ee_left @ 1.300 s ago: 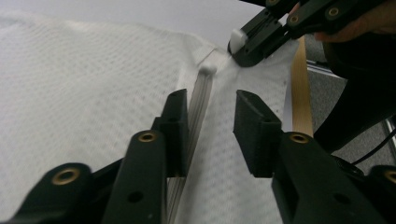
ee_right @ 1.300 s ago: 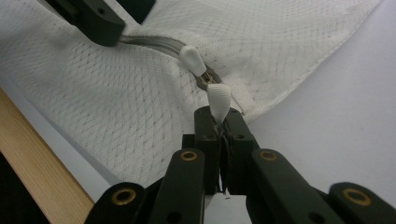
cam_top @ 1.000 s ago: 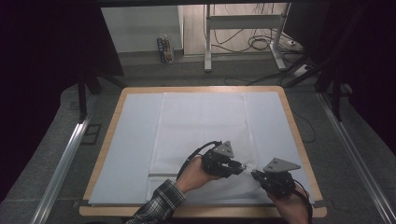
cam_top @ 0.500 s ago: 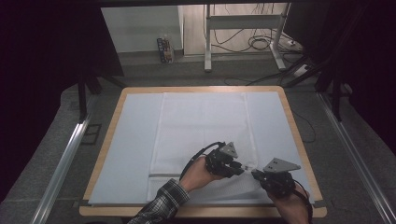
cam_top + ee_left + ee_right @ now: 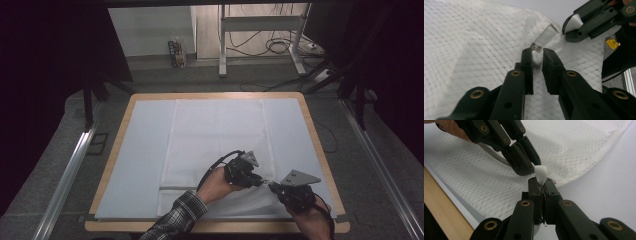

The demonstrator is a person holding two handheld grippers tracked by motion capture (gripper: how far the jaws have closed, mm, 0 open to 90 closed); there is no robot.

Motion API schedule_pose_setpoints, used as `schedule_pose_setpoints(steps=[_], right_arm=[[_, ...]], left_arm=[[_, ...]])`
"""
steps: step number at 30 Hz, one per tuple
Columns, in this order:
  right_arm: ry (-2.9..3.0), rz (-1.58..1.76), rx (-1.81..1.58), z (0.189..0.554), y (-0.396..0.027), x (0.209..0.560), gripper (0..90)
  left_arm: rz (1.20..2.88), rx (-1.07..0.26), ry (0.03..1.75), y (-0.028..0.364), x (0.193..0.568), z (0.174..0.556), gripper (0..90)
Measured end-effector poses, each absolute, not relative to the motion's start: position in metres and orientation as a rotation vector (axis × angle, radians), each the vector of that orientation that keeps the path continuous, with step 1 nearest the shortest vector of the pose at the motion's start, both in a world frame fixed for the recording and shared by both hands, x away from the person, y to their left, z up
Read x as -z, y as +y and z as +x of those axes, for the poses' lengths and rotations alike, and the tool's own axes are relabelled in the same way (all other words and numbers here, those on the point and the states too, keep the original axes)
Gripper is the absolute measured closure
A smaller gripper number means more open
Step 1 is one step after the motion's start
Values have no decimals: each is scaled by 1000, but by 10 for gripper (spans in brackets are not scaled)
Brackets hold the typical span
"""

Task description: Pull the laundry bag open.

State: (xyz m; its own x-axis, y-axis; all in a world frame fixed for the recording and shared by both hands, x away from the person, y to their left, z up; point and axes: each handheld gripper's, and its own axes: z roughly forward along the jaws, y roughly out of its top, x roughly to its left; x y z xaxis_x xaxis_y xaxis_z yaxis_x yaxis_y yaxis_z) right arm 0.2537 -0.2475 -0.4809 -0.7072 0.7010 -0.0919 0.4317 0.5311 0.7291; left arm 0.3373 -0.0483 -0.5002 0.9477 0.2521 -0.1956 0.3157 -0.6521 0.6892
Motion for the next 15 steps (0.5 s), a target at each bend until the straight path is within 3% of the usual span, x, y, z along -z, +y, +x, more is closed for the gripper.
schedule_pose_setpoints(steps=[7,15], right_arm=[[2406,927,-984,254,-247,481,862],[2403,917,-992,253,-247,481,862]], left_arm=[[2349,112,394,-48,501,337,869],[2332,146,401,-50,503,339,827]])
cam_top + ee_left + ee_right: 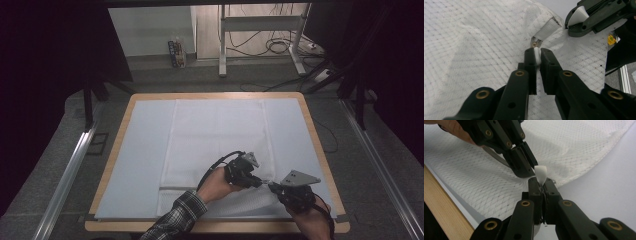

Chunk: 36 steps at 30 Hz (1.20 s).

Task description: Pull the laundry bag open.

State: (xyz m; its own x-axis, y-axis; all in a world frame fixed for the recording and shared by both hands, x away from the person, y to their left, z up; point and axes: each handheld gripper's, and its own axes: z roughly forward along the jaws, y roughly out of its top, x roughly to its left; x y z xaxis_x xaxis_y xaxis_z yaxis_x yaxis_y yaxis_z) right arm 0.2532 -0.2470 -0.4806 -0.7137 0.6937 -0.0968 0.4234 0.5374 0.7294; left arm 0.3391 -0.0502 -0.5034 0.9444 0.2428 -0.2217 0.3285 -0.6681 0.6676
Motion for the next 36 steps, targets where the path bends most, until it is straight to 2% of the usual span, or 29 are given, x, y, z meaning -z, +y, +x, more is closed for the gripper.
schedule_pose_setpoints(steps=[7,20,30,36], right_arm=[[2417,927,-983,254,-247,481,861],[2445,1019,-982,262,-254,487,802],[2446,1032,-986,263,-255,488,796],[2448,1104,-1006,267,-258,492,616]], left_arm=[[2331,115,400,-47,503,339,862],[2200,204,452,-33,501,343,872],[2137,272,442,-26,499,346,872],[2128,282,417,-20,497,347,872]])
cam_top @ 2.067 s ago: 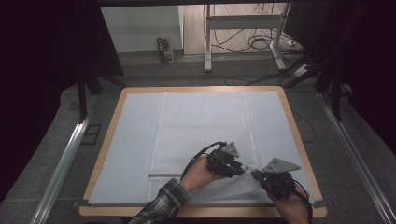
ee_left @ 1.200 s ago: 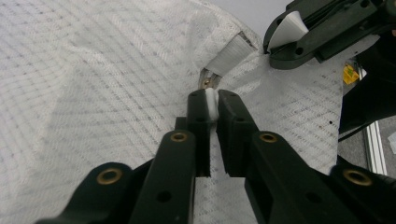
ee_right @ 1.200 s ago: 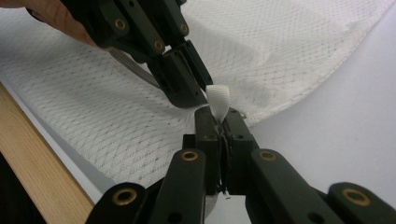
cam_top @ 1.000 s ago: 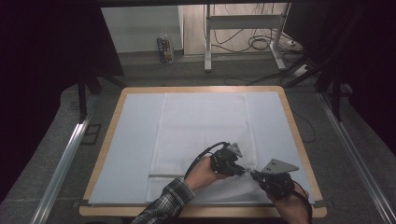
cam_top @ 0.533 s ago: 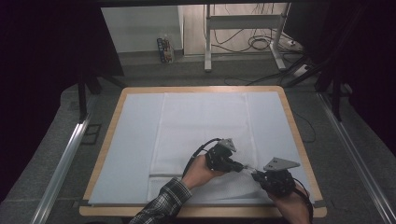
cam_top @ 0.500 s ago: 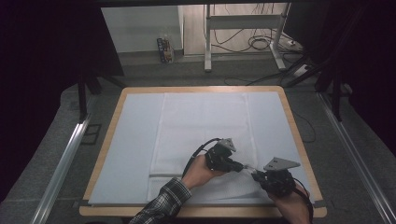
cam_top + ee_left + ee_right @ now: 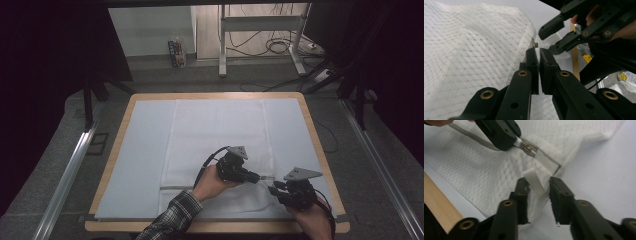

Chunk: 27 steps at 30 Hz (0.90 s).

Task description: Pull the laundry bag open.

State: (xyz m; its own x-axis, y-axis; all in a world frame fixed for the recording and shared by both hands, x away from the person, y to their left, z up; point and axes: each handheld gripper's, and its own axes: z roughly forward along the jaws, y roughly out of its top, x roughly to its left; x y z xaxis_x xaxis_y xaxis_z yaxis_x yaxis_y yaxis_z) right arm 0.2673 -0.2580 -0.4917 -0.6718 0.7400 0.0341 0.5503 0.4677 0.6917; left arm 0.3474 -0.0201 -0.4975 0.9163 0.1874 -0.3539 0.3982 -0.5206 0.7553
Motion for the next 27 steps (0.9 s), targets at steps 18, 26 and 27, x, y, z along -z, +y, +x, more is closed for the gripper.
schedule_pose_setpoints(steps=[18,26,27], right_arm=[[2478,1078,-1045,276,-254,488,834],[2474,1096,-999,275,-252,488,843],[2475,1096,-997,275,-252,488,844]], left_arm=[[2137,292,361,-18,498,347,872],[2163,252,352,-17,499,345,874],[2164,252,350,-17,499,345,873]])
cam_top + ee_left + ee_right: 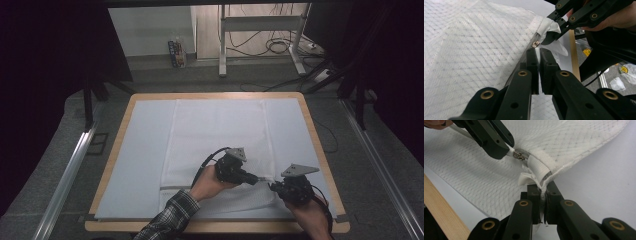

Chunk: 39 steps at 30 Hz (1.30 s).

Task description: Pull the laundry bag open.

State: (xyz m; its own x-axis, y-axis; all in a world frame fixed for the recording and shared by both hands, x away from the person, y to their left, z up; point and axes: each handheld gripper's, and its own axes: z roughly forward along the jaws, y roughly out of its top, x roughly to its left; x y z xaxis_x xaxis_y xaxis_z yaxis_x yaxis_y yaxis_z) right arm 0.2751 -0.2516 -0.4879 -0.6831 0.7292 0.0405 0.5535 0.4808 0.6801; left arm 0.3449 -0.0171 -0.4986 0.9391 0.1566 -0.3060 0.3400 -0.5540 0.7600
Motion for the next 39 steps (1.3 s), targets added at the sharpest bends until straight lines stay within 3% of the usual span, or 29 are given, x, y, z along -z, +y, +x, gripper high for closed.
schedule_pose_setpoints(steps=[19,39], right_arm=[[2484,1114,-976,275,-251,490,849],[2487,1121,-980,273,-252,489,849]], left_arm=[[2203,184,355,-12,504,343,875],[2183,222,415,14,511,342,875]])
